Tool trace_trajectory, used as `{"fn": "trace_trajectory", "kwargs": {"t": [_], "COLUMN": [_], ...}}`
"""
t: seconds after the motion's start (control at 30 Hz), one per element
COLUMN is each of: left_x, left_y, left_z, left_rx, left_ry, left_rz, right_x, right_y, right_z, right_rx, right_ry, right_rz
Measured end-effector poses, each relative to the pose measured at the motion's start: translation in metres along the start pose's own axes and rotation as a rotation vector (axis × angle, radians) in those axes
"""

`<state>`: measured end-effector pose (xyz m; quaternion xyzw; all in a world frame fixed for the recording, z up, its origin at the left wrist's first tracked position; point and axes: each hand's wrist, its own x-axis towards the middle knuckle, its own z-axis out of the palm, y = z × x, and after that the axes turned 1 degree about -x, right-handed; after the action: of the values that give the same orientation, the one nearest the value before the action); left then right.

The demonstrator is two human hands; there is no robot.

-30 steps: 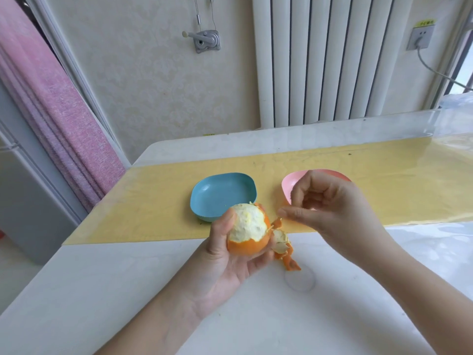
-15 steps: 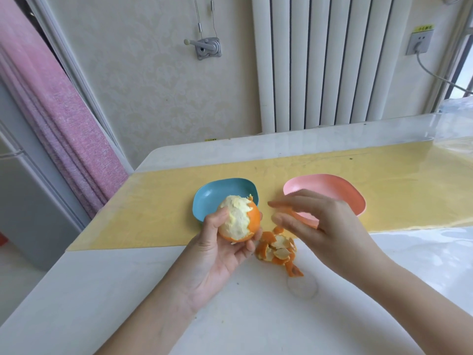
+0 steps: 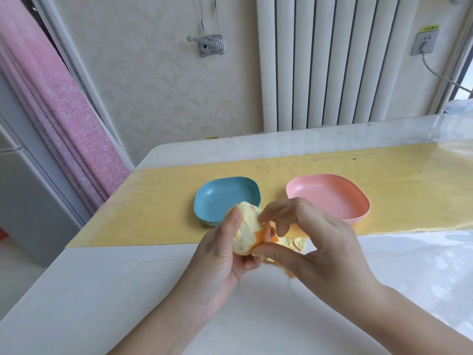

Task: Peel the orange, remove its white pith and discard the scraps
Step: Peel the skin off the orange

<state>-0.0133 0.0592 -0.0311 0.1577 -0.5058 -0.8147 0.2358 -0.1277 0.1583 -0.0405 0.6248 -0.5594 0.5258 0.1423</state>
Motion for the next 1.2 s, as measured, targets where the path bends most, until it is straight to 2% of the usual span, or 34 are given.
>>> {"fn": "trace_trajectory", "kwargs": {"t": [0.23, 0.53, 0.93, 1.07, 1.2], "left_x": [-0.002, -0.008, -0.006, -0.005, -0.003], "left_y": [0.004, 0.01, -0.002, -0.002, -0.001], "left_z": [0.0, 0.002, 0.0, 0.0, 0.0], "left_rx": [0.062, 0.164, 0.31, 0.21, 0.069], "left_ry": [0.025, 0.085, 0.093, 0.114, 0.114], "left_rz": [0.042, -0.028, -0.038, -0.091, -0.115], "right_x": [-0.002, -0.003, 0.001, 0.0, -0.002], "right_y": [0.001, 0.001, 0.01, 0.012, 0.015], "right_z": [0.005, 0.009, 0.0, 0.0, 0.0], "right_rx": [-0.024, -0.117, -0.154, -0.151, -0.094], "right_ry": [0.029, -0.044, -0.322, -0.278, -0.155], "right_rz": [-0.106, -0.213, -0.221, -0.221, -0.121]}}
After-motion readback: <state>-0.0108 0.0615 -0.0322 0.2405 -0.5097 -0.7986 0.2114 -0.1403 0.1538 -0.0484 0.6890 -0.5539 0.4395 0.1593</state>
